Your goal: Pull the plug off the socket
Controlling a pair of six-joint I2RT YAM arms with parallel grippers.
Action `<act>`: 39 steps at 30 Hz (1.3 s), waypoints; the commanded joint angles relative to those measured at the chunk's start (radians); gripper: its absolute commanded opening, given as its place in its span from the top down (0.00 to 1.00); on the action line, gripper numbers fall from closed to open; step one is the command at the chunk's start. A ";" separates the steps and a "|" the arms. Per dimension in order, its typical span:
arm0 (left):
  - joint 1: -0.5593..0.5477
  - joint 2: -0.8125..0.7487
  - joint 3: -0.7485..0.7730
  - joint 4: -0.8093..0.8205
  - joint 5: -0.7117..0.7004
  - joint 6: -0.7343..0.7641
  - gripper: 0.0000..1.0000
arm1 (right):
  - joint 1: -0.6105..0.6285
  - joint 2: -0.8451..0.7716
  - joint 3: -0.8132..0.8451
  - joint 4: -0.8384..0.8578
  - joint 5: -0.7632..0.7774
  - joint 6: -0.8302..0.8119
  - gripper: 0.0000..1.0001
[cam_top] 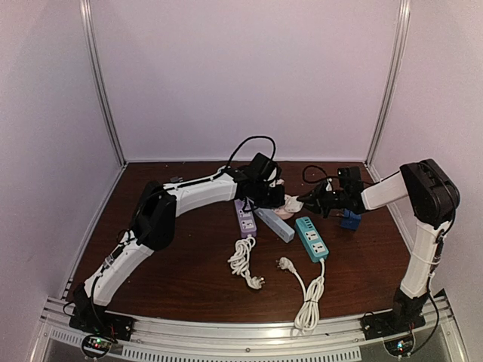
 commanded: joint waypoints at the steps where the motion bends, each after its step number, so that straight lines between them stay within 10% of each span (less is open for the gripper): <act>1: -0.022 0.083 -0.069 -0.168 -0.001 0.009 0.95 | 0.034 -0.047 0.096 0.119 -0.061 -0.034 0.90; 11: -0.023 0.084 -0.071 -0.170 0.004 0.009 0.95 | 0.053 -0.073 0.128 -0.082 0.015 -0.136 0.90; 25: -0.023 0.083 -0.074 -0.185 0.006 0.018 0.95 | 0.043 -0.031 0.087 0.258 -0.048 0.181 0.91; 39: -0.025 0.072 -0.065 -0.185 0.017 0.021 0.95 | 0.036 -0.116 0.105 -0.067 0.037 -0.096 0.91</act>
